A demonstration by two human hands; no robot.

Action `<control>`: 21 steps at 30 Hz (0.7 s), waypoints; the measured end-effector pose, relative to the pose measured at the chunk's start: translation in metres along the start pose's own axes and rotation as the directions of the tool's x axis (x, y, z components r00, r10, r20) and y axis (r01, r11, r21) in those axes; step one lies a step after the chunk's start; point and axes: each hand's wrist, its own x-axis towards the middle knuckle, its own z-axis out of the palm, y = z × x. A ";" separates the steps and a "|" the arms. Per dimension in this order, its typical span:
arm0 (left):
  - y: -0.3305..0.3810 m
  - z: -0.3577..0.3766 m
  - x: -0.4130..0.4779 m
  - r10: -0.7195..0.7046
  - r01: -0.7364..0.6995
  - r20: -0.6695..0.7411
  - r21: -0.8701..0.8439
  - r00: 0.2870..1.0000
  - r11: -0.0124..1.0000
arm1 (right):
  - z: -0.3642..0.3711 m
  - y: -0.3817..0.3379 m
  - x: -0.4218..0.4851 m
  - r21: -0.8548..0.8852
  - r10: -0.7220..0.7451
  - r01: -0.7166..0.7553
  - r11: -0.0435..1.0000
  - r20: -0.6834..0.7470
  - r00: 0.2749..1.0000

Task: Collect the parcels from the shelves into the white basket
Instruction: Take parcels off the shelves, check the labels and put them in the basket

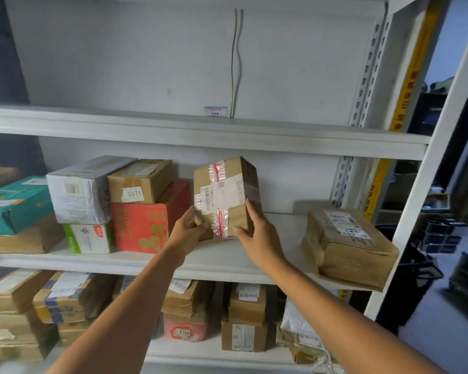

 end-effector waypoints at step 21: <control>0.066 0.126 0.043 0.082 -0.047 0.209 -0.169 0.974 0.984 | -0.135 0.041 0.016 0.437 0.470 -0.338 0.833 -0.237 0.850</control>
